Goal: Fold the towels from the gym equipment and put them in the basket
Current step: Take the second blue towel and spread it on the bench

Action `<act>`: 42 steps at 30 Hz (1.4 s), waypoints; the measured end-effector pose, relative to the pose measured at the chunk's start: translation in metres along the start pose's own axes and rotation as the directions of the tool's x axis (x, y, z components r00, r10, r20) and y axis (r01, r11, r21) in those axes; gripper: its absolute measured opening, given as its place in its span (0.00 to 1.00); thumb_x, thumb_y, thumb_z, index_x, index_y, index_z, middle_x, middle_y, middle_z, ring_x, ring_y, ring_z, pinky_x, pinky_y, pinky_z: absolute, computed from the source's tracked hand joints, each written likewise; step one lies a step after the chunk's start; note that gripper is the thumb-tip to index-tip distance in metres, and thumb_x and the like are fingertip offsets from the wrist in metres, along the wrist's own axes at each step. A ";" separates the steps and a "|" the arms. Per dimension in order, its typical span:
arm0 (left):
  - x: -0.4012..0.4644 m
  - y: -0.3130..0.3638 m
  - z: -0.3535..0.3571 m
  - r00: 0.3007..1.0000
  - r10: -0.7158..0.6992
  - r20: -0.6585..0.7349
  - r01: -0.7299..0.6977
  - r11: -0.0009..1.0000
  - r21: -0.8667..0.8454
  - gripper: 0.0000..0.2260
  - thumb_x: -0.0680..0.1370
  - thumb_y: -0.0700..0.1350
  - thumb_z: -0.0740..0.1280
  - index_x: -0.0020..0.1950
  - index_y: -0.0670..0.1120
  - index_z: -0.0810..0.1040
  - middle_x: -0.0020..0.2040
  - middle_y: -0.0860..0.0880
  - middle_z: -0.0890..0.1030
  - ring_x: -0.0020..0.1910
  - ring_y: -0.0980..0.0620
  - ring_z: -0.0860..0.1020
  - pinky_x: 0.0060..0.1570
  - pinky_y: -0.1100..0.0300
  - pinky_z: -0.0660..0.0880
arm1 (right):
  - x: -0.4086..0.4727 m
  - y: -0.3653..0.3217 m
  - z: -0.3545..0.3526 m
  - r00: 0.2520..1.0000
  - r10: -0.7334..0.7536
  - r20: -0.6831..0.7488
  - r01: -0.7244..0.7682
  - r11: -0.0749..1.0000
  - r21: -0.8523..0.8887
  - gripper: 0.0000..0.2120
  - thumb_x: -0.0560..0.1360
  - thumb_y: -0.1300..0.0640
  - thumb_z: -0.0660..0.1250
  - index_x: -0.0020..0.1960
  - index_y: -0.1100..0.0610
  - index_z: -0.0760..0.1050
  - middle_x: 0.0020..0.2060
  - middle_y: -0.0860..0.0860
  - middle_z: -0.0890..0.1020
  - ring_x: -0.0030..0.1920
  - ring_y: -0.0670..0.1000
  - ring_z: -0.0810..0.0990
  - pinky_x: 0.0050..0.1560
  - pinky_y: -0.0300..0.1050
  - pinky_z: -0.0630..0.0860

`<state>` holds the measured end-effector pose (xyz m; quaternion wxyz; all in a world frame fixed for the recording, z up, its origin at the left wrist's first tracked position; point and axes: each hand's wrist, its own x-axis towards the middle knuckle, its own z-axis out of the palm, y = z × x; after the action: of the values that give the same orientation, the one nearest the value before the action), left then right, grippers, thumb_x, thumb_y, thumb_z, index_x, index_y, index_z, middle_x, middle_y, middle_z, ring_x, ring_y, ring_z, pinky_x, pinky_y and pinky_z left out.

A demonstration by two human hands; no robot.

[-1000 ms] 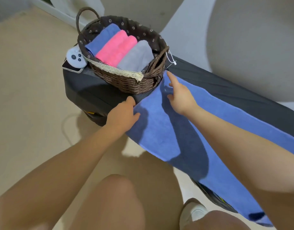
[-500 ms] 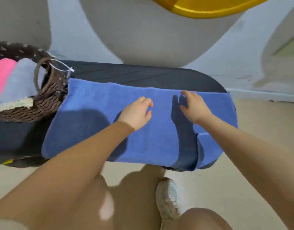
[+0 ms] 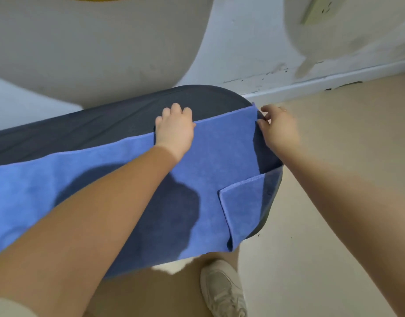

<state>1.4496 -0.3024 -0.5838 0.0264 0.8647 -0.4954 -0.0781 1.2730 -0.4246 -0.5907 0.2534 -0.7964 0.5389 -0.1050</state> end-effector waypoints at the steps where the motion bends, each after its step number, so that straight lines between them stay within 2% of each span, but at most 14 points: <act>1: 0.004 0.000 0.000 1.000 0.001 0.004 -0.001 0.999 0.035 0.12 0.82 0.46 0.55 0.60 0.41 0.70 0.60 0.41 0.70 0.58 0.41 0.67 0.54 0.51 0.64 | 0.005 -0.001 0.004 0.999 0.036 -0.014 -0.036 0.999 0.016 0.12 0.78 0.59 0.59 0.58 0.63 0.73 0.53 0.61 0.77 0.54 0.61 0.75 0.51 0.47 0.70; 4: 0.014 -0.004 0.000 1.000 0.024 0.016 -0.025 0.997 0.076 0.09 0.81 0.43 0.58 0.58 0.41 0.70 0.58 0.42 0.71 0.58 0.41 0.67 0.51 0.52 0.63 | 0.016 -0.006 0.008 0.998 0.059 -0.027 -0.059 0.998 0.021 0.09 0.77 0.61 0.59 0.49 0.66 0.75 0.41 0.61 0.77 0.48 0.61 0.77 0.41 0.44 0.67; 9: 0.018 -0.006 -0.006 0.996 0.061 0.068 -0.064 0.997 0.038 0.11 0.81 0.45 0.58 0.59 0.41 0.69 0.59 0.42 0.71 0.58 0.41 0.68 0.53 0.51 0.64 | 0.025 -0.006 0.000 0.997 -0.004 -0.075 0.006 1.000 0.026 0.09 0.78 0.60 0.58 0.53 0.62 0.74 0.51 0.58 0.77 0.52 0.58 0.75 0.44 0.43 0.64; 12: 0.005 0.001 -0.003 0.996 0.089 -0.027 -0.089 0.996 0.001 0.09 0.79 0.38 0.58 0.59 0.42 0.69 0.58 0.42 0.71 0.56 0.42 0.68 0.52 0.53 0.63 | 0.011 -0.002 -0.005 0.990 -0.125 -0.072 0.109 0.976 -0.189 0.12 0.77 0.63 0.56 0.57 0.61 0.74 0.56 0.60 0.76 0.56 0.62 0.74 0.49 0.49 0.69; 17: -0.041 0.022 0.008 0.964 0.265 0.010 -0.257 0.944 -0.206 0.10 0.78 0.37 0.56 0.56 0.42 0.74 0.58 0.43 0.72 0.56 0.42 0.69 0.53 0.55 0.62 | -0.066 -0.006 -0.010 0.771 -0.589 0.243 0.628 0.766 -0.138 0.18 0.63 0.63 0.57 0.47 0.59 0.81 0.41 0.57 0.82 0.43 0.63 0.79 0.48 0.54 0.75; 20: -0.070 0.025 0.015 0.912 0.407 0.050 -0.375 0.878 -0.299 0.14 0.77 0.38 0.55 0.55 0.42 0.77 0.59 0.45 0.76 0.60 0.43 0.72 0.58 0.54 0.64 | -0.096 -0.004 -0.013 0.708 -0.507 0.492 0.655 0.732 -0.189 0.19 0.73 0.60 0.60 0.63 0.52 0.75 0.56 0.52 0.78 0.57 0.58 0.74 0.65 0.52 0.61; 22: -0.082 0.025 0.013 0.889 0.443 0.112 -0.395 0.869 -0.300 0.14 0.79 0.40 0.56 0.60 0.43 0.76 0.66 0.48 0.74 0.68 0.47 0.68 0.65 0.54 0.61 | -0.103 0.002 -0.016 0.725 -0.468 0.506 0.660 0.681 -0.317 0.18 0.77 0.59 0.58 0.67 0.50 0.70 0.59 0.50 0.75 0.62 0.55 0.68 0.69 0.51 0.52; 26: -0.090 0.031 0.010 0.879 0.431 0.202 -0.401 0.899 -0.174 0.22 0.80 0.53 0.56 0.72 0.47 0.63 0.74 0.52 0.62 0.74 0.52 0.57 0.72 0.58 0.51 | -0.108 0.016 -0.028 0.788 -0.521 0.329 0.616 0.686 -0.388 0.11 0.70 0.66 0.63 0.47 0.55 0.81 0.43 0.54 0.79 0.52 0.60 0.76 0.64 0.60 0.61; 28: -0.095 0.036 0.012 0.887 0.423 0.185 -0.398 0.904 -0.157 0.26 0.79 0.57 0.56 0.73 0.46 0.61 0.75 0.50 0.59 0.75 0.50 0.55 0.73 0.56 0.52 | -0.116 0.035 -0.034 0.839 -0.505 0.204 0.543 0.746 -0.385 0.09 0.61 0.66 0.67 0.36 0.55 0.81 0.41 0.55 0.81 0.46 0.63 0.80 0.53 0.64 0.70; 30: -0.100 0.037 0.018 0.893 0.405 0.197 -0.381 0.912 -0.152 0.30 0.78 0.59 0.57 0.75 0.45 0.58 0.76 0.49 0.55 0.76 0.49 0.51 0.74 0.55 0.49 | -0.133 0.050 -0.039 0.895 -0.404 0.191 0.446 0.832 -0.331 0.10 0.60 0.69 0.71 0.35 0.55 0.81 0.50 0.57 0.81 0.54 0.66 0.78 0.54 0.64 0.68; 34: -0.112 0.037 0.027 0.894 0.375 0.245 -0.375 0.926 -0.048 0.34 0.78 0.62 0.54 0.77 0.48 0.46 0.78 0.51 0.43 0.77 0.49 0.42 0.74 0.53 0.42 | -0.155 0.080 -0.039 0.947 -0.077 0.312 0.206 0.891 -0.404 0.16 0.73 0.66 0.62 0.50 0.49 0.81 0.74 0.51 0.62 0.74 0.55 0.55 0.70 0.49 0.50; 36: -0.116 0.040 0.026 0.901 0.364 0.235 -0.363 0.931 -0.051 0.33 0.78 0.61 0.53 0.77 0.47 0.45 0.78 0.50 0.43 0.77 0.49 0.42 0.74 0.53 0.43 | -0.158 0.089 -0.032 0.920 0.111 0.375 0.037 0.930 -0.365 0.24 0.72 0.69 0.56 0.59 0.48 0.78 0.75 0.52 0.59 0.74 0.54 0.56 0.72 0.48 0.53; 39: -0.123 0.043 0.022 0.891 0.414 0.186 -0.403 0.910 -0.096 0.29 0.80 0.57 0.53 0.77 0.47 0.48 0.78 0.51 0.45 0.77 0.50 0.44 0.74 0.56 0.41 | -0.159 0.089 -0.019 0.942 0.225 0.248 -0.223 0.974 -0.038 0.22 0.74 0.68 0.57 0.65 0.56 0.71 0.70 0.55 0.68 0.69 0.55 0.67 0.66 0.46 0.64; 42: -0.132 0.039 0.024 0.838 0.512 0.188 -0.499 0.859 -0.114 0.35 0.74 0.65 0.44 0.77 0.48 0.51 0.78 0.51 0.47 0.77 0.51 0.45 0.73 0.58 0.39 | -0.162 0.077 -0.011 0.854 0.356 0.379 -0.502 0.755 0.422 0.25 0.78 0.63 0.60 0.73 0.56 0.60 0.71 0.51 0.67 0.70 0.53 0.66 0.62 0.44 0.64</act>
<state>1.3464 -0.2076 -0.5885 0.0193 0.6889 -0.7032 -0.1747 1.1414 -0.3022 -0.6040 0.5428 -0.5613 0.6209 -0.0695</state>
